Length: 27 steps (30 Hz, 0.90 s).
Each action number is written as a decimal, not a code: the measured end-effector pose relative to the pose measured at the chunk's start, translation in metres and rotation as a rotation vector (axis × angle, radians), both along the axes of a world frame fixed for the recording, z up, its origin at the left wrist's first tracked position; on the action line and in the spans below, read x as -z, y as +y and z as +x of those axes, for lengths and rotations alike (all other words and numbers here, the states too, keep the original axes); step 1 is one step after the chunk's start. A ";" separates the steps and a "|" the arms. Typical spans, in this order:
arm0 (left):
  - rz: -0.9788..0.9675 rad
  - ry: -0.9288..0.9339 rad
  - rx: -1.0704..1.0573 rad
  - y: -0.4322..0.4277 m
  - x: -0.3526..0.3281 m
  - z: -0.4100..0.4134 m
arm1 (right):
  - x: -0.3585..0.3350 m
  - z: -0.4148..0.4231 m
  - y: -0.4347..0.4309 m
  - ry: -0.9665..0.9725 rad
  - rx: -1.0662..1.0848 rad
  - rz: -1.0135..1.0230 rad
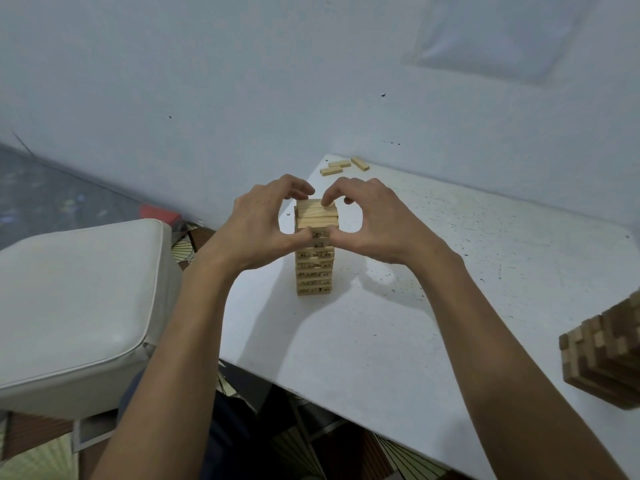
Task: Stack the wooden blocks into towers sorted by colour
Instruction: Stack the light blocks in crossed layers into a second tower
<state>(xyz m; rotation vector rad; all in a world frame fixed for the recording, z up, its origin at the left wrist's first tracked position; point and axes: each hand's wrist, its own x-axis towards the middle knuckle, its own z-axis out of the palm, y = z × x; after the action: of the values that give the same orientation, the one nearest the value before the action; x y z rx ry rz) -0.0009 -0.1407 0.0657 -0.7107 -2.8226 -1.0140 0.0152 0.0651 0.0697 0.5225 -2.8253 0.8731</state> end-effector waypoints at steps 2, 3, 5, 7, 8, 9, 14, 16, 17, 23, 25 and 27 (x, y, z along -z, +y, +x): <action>-0.009 0.002 -0.003 0.000 0.000 0.000 | 0.000 0.000 0.000 -0.002 0.000 0.006; -0.017 0.003 -0.004 -0.001 0.000 0.000 | 0.000 -0.001 0.000 -0.002 0.000 0.008; -0.029 0.009 -0.004 -0.002 0.001 0.000 | -0.002 0.000 0.000 0.007 -0.003 0.012; -0.028 0.021 -0.010 -0.002 0.001 0.002 | -0.003 0.002 0.002 0.017 0.000 0.005; -0.027 0.031 -0.015 -0.002 0.001 0.003 | -0.003 0.003 0.003 0.018 0.006 -0.006; -0.025 0.046 -0.021 -0.002 0.000 0.005 | -0.003 0.005 0.004 0.019 0.013 -0.020; 0.049 0.187 -0.024 0.005 -0.003 0.021 | 0.000 0.017 0.016 0.011 0.068 -0.076; 0.102 0.236 -0.011 0.013 -0.004 0.031 | 0.003 0.022 0.024 0.010 0.090 -0.079; 0.134 0.263 0.003 0.019 -0.005 0.037 | 0.004 0.024 0.028 0.011 0.101 -0.079; 0.253 0.275 0.129 0.073 0.011 0.067 | 0.015 0.021 0.055 0.011 0.176 -0.096; 0.214 0.229 0.158 0.089 0.022 0.069 | 0.018 0.012 0.063 0.002 0.202 -0.088; 0.161 0.173 0.160 0.105 0.036 0.067 | 0.021 -0.001 0.069 -0.013 0.225 -0.061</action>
<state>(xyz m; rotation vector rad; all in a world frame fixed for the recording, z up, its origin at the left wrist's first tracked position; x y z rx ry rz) 0.0664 -0.0360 0.0298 -0.9670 -2.5376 -1.1277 0.0146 0.1343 0.0484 0.1865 -2.7871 0.9163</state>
